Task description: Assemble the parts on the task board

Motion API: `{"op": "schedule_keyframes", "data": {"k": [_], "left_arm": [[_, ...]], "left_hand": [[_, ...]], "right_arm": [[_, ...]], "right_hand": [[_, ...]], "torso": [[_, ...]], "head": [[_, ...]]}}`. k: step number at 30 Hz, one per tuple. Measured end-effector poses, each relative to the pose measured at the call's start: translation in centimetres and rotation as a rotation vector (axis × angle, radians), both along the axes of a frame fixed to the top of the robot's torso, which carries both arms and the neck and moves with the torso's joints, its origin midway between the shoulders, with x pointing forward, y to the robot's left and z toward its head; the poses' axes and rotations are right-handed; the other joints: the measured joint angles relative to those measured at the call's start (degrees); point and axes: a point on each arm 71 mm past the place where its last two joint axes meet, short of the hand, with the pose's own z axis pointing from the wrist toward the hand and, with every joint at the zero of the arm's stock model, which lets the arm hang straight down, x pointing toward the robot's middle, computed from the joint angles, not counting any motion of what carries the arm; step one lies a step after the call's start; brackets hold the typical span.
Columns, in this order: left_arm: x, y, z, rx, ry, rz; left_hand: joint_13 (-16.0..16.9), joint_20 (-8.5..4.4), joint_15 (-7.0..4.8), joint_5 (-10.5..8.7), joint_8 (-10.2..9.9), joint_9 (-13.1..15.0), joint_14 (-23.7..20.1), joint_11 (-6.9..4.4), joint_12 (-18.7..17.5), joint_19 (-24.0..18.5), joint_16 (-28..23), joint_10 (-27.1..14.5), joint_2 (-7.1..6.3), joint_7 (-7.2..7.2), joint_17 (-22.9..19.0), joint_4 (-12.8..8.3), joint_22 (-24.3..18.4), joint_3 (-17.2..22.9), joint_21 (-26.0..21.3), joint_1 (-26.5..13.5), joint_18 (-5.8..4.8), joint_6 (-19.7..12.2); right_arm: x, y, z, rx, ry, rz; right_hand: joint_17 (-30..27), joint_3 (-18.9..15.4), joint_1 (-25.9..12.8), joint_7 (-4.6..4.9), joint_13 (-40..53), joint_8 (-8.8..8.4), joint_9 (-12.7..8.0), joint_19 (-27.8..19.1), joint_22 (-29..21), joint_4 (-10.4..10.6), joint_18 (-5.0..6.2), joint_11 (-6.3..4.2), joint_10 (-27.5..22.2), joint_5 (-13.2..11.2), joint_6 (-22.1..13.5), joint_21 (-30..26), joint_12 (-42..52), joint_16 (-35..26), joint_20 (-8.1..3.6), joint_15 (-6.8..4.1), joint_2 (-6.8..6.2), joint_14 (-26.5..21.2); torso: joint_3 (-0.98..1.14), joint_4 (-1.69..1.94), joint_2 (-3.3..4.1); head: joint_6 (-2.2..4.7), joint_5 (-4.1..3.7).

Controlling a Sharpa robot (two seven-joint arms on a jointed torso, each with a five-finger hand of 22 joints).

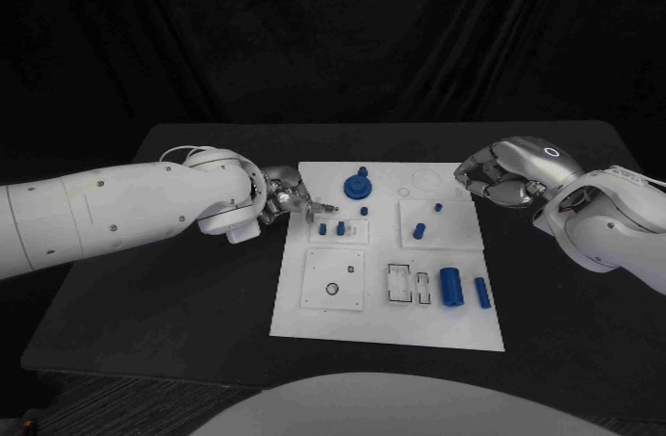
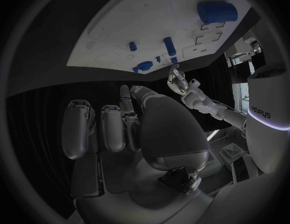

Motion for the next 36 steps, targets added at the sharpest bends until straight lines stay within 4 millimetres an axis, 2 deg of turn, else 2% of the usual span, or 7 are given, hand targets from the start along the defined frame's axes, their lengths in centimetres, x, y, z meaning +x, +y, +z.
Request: {"op": "schedule_keyframes", "data": {"k": [6, 10, 12, 15, 19, 26, 36], "left_arm": [[1.7, 0.3, 5.1, -0.129, -0.247, -0.023], [2.6, 0.1, 7.4, -0.211, -0.42, -0.092], [3.0, -0.3, 8.2, -0.24, -0.5, -0.144], [3.3, -1.3, 8.9, -0.247, -0.594, -0.236], [3.5, -2.7, 8.3, -0.192, -0.689, -0.376], [3.0, -4.9, 5.8, -0.089, -0.764, -0.58], [2.4, -6.8, 3.7, -0.048, -0.784, -0.7]], "left_hand": [[0.0, 0.81, 0.65, 3.17, -0.6, 0.4, 0.2, 1.19, -1.2, 0.8, 0.0, -0.1, -0.69, 1.9, 0.0, -1.8, 0.0, -1.3, 1.6, 10.1, 0.0, -7.6], [0.0, 2.08, 2.31, 2.15, -4.5, -6.1, 0.2, 2.95, -8.4, -0.7, -2.6, -1.7, -1.74, 3.9, 0.0, -3.2, 0.0, -1.5, 1.1, 17.6, 0.0, -11.3], [-2.2, 2.79, 3.37, 0.39, -6.7, -10.2, -2.5, 3.79, -21.0, -4.0, -6.3, -12.3, -2.04, 4.72, 0.0, -3.2, 0.0, -1.5, -2.2, 20.6, -0.01, -13.1], [-18.1, 4.01, 4.98, 2.54, -9.2, -15.6, -12.1, 5.79, -47.3, -9.0, -13.3, -35.9, -2.07, 5.52, -1.9, -4.2, 0.0, 1.5, -6.9, 26.8, 0.59, -14.8], [-34.4, 4.1, 3.42, 3.71, -10.0, -26.1, -20.4, 4.01, -64.0, -7.3, -21.9, -41.6, -5.14, 2.33, -11.0, -3.9, 0.0, 9.1, -4.3, 34.0, 0.91, -10.3], [-47.9, 3.16, 1.6, 3.32, -10.0, -36.3, -15.8, 1.88, -72.4, -3.8, -22.8, -43.9, -8.3, 0.24, -13.6, -4.1, 0.0, 12.3, -1.4, 34.1, 0.9, -9.4], [-53.0, 2.77, 1.57, 3.57, -10.0, -41.4, -17.3, 3.19, -72.7, -1.9, -25.4, -41.4, -8.65, 1.51, -19.8, -5.2, 0.0, 12.7, 0.4, 33.8, 0.9, -8.0]], "right_arm": [[-0.1, -0.2, 0.7, 0.007, -0.016, -0.001], [0.0, -0.1, 1.2, 0.012, -0.031, 0.0], [0.0, -0.1, 1.2, 0.014, -0.034, 0.001], [0.0, 0.1, 1.3, 0.016, -0.036, 0.005], [0.0, 0.3, 1.1, 0.016, -0.033, 0.007], [0.0, 0.4, 0.8, 0.018, -0.027, 0.011], [0.0, 0.6, 0.7, 0.019, -0.024, 0.015]], "right_hand": [[0.0, -0.2, 0.0, 0.2, 0.0, 0.0, 0.0, 0.0, 0.0, -0.2, 0.0, 0.0, 0.0, 0.0, 0.2, 0.0, 0.0, 0.0, 0.0, 0.0, 0.0, 0.0], [0.1, -0.2, 0.0, 0.2, 0.0, 0.0, 0.0, 0.0, 0.0, -0.2, 0.0, 0.0, 0.0, 0.0, 0.2, 0.0, -0.3, 0.0, 0.0, 0.0, 0.0, 0.0], [0.2, -0.2, 0.0, 0.2, 0.0, 0.0, 0.0, 0.0, 0.0, -0.2, 0.0, 0.0, 0.0, 0.0, 0.2, 0.0, -0.3, 0.0, 0.0, 0.0, 0.0, 0.0], [0.2, -0.2, 0.0, 0.2, 0.0, 0.0, 0.0, 0.0, 0.0, -0.2, 0.0, 0.0, 0.0, 0.0, 0.2, 0.0, -0.3, 0.0, 0.0, 0.0, 0.0, 0.0], [0.3, -0.2, 0.0, 0.2, 0.0, 0.0, 0.0, 0.0, 0.0, -0.2, 0.0, 0.0, 0.0, 0.0, 0.2, 0.0, -0.3, 0.0, 0.0, 0.0, 0.0, 0.0], [0.4, -0.2, 0.0, 0.2, 0.0, 0.0, 0.0, 0.0, 0.0, -0.2, 0.0, 0.0, 0.0, 0.0, 0.2, 0.0, -0.3, 0.0, 0.0, 0.0, 0.0, 0.0], [0.4, -0.2, 0.0, 0.2, 0.0, 0.0, 0.1, 0.0, 0.0, -0.2, 0.0, 0.0, 0.0, 0.0, 0.2, 0.0, -0.3, 0.0, 0.0, 0.0, 0.01, 0.0]], "torso": [[0.0, -0.01, 0.01], [-0.01, 0.0, 0.01], [-0.01, -0.01, 0.01], [-0.01, -0.01, 0.01], [-0.01, -0.01, 0.04], [-0.04, 0.0, 0.09], [-0.27, 0.01, 0.32]], "head": [[0.0, -0.27], [0.0, -0.33], [0.0, -0.28], [0.0, -0.27], [0.0, -0.27], [0.0, -0.43], [0.0, -0.34]]}}
